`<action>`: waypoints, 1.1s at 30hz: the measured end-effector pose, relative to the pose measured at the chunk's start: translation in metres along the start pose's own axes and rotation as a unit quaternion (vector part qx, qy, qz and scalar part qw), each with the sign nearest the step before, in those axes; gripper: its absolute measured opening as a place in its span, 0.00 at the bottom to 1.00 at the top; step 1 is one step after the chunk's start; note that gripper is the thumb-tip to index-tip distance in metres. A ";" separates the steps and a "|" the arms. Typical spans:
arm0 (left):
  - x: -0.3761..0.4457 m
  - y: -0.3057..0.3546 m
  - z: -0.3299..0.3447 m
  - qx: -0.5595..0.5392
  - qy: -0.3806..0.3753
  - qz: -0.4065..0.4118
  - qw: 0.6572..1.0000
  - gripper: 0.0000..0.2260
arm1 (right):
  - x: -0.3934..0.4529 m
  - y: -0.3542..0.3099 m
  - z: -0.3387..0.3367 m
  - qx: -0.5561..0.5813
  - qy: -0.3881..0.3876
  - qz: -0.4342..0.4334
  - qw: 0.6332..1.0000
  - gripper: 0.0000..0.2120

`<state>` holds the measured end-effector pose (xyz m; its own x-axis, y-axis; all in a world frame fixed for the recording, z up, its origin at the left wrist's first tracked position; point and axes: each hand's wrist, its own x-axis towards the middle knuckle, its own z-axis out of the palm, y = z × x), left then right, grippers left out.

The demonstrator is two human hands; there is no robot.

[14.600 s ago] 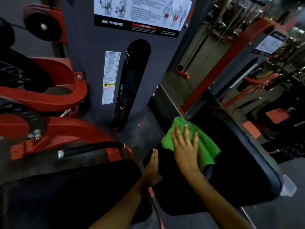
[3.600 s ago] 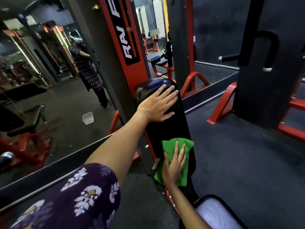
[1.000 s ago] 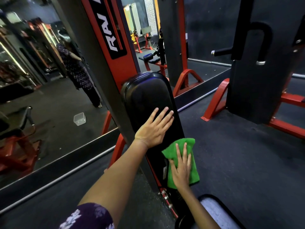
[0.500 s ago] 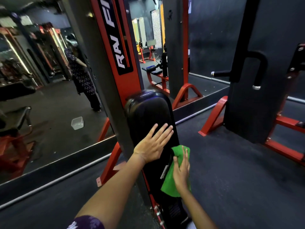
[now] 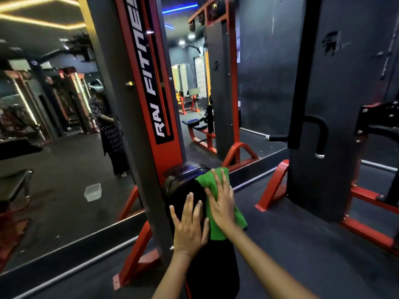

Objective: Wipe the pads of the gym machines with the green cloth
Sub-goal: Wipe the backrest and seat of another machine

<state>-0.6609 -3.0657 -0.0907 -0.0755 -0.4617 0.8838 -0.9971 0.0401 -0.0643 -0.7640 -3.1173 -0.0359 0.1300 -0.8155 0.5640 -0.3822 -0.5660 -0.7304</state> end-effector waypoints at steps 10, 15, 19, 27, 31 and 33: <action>0.035 0.017 -0.026 -0.036 -0.057 -0.125 0.990 0.28 | 0.057 -0.020 -0.033 -0.065 -0.176 -0.079 0.979 0.25; 0.077 0.028 -0.035 0.011 -0.079 -0.114 0.990 0.28 | 0.060 0.003 -0.037 0.047 -0.196 -0.103 0.974 0.34; 0.089 0.037 -0.037 0.043 -0.092 -0.176 0.979 0.28 | 0.037 0.031 -0.027 0.150 -0.176 -0.047 0.972 0.34; 0.109 0.052 -0.051 0.232 -0.313 -0.114 0.914 0.45 | 0.020 0.036 -0.033 0.220 -0.146 0.031 0.964 0.40; 0.122 0.061 -0.057 0.268 -0.382 -0.123 0.876 0.42 | -0.020 0.064 -0.028 0.206 -0.153 0.028 0.966 0.33; 0.125 0.065 -0.058 0.283 -0.398 -0.117 0.865 0.42 | -0.037 0.077 -0.027 0.204 -0.165 0.063 0.963 0.32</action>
<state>-0.7351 -3.0689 0.0422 0.3731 -0.8714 0.3184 -0.8116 -0.4729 -0.3430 -0.8233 -3.1276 -0.1027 0.4159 -0.8368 0.3561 -0.0315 -0.4046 -0.9140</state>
